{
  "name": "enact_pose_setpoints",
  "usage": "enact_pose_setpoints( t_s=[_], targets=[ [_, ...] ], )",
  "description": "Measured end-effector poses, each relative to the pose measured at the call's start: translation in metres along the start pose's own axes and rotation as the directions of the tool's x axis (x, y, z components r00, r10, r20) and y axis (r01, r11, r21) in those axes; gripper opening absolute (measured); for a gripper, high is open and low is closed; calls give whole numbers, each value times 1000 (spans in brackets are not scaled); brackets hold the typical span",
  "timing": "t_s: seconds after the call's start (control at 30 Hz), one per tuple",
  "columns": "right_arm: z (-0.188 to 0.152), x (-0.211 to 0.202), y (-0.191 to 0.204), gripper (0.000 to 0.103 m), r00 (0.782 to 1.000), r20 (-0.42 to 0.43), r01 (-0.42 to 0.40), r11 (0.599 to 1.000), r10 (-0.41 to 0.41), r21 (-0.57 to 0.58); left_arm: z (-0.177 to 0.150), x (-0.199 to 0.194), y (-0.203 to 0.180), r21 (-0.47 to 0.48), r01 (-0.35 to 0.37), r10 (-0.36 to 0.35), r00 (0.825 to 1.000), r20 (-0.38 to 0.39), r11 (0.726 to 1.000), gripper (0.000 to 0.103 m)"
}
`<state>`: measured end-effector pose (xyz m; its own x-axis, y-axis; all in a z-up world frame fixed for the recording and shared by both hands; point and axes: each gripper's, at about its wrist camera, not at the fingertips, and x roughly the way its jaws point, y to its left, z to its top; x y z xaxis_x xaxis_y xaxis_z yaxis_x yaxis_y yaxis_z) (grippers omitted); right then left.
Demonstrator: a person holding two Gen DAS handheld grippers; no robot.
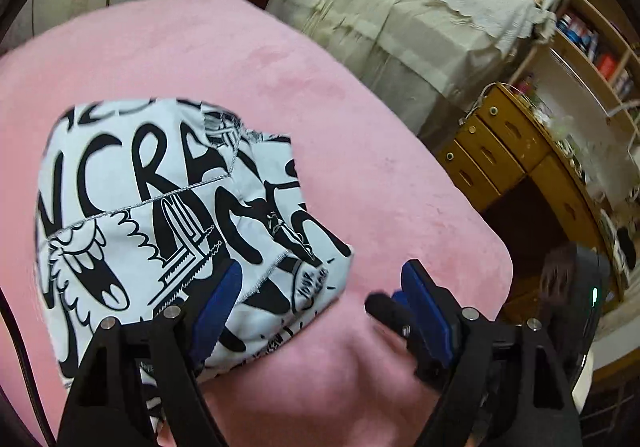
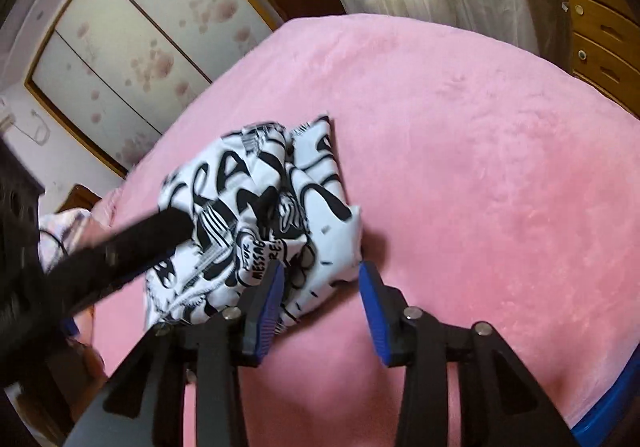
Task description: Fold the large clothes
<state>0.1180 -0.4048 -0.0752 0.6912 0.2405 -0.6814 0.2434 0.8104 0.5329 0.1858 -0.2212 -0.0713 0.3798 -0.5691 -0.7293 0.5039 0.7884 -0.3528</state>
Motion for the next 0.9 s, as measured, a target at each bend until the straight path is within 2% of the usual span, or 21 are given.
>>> enact_pose_setpoints(
  t_s=[0.1,0.17,0.27,0.33,0.43,0.53,0.6,0.63,0.7,0.73,0.77,0.83,0.9],
  targets=[
    [7,-1,11,56,999,-11,-40,999,40,-23,-7,-24,7,-8,-6,6,999,37,1000,81],
    [12,2,21,68,998,-22,-57,997,56,-56,-14,-41,22,-32,-56,58,996,69,998,81],
    [22,19,35,68,996,-60,-74,992,68,-99,-28,-64,56,-94,-159,168,980,103,983,81],
    [28,46,44,68,993,-100,-77,990,65,-120,-38,-70,84,-144,-197,213,971,106,970,81],
    [31,76,47,68,984,-168,-86,988,63,-128,-54,-74,131,-254,-276,302,951,67,927,81],
    [31,98,49,68,981,-194,-47,986,16,-159,-68,-69,172,-357,-291,324,946,33,888,81],
    [34,110,49,68,976,-219,-40,985,3,-165,-72,-62,187,-382,-291,322,947,17,877,80],
    [32,112,47,64,973,-230,-45,984,5,-170,-74,-57,191,-385,-293,321,947,9,875,80],
    [33,120,49,49,968,-253,-42,980,-9,-195,-75,-49,193,-380,-287,309,951,-3,879,78],
    [33,124,51,33,961,-275,-71,976,13,-204,-75,-46,194,-378,-277,300,954,1,883,78],
    [33,125,51,25,959,-284,-88,975,27,-206,-76,-44,193,-376,-266,292,956,12,888,77],
    [33,120,56,20,964,-264,-83,968,19,-236,-73,-39,189,-362,-243,271,962,28,900,66],
    [36,104,60,17,976,-218,-86,962,28,-261,-68,-35,183,-348,-217,245,969,37,912,47]
  ],
)
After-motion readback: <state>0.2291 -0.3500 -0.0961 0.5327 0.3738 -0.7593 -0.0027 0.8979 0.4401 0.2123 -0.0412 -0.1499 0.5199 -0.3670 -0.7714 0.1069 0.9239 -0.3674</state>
